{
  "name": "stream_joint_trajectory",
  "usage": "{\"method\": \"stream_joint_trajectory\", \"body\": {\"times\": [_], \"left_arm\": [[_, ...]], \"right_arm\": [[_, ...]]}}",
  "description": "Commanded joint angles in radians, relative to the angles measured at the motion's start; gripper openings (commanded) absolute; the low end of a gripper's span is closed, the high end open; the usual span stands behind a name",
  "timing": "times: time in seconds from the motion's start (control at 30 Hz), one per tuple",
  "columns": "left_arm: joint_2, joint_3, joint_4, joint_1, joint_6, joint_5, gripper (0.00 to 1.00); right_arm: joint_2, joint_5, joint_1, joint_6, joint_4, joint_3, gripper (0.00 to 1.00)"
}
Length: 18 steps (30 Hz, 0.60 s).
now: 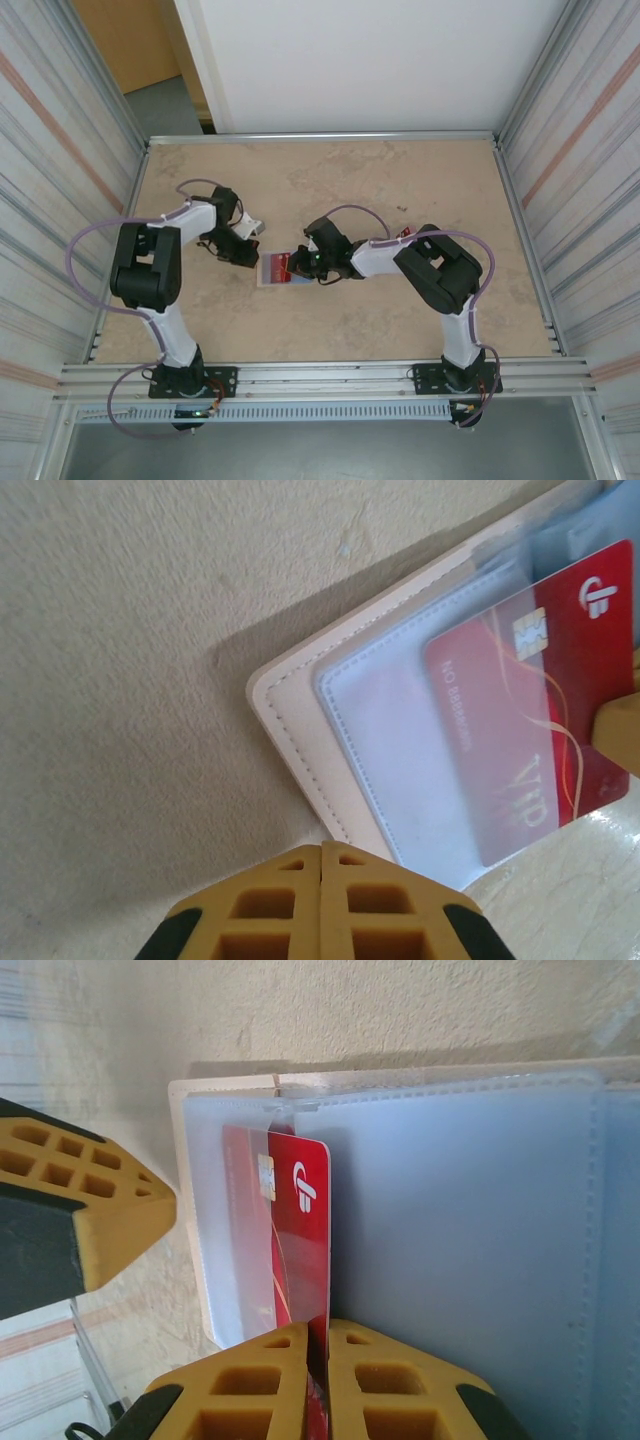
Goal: Put the credit cards into the card holder
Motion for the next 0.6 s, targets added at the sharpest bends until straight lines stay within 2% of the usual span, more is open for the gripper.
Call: {"method": "stream_joint_trajectory", "body": {"times": [0.0, 0.57], "left_arm": [[0.032, -0.004, -0.001, 0.000, -0.010, 0.005, 0.00], [0.057, 0.003, -0.001, -0.009, -0.009, 0.001, 0.00]], "right_arm": [[0.045, -0.019, 0.003, -0.038, -0.080, 0.019, 0.10], [0.100, -0.076, 0.010, -0.068, -0.129, 0.119, 0.12]]}}
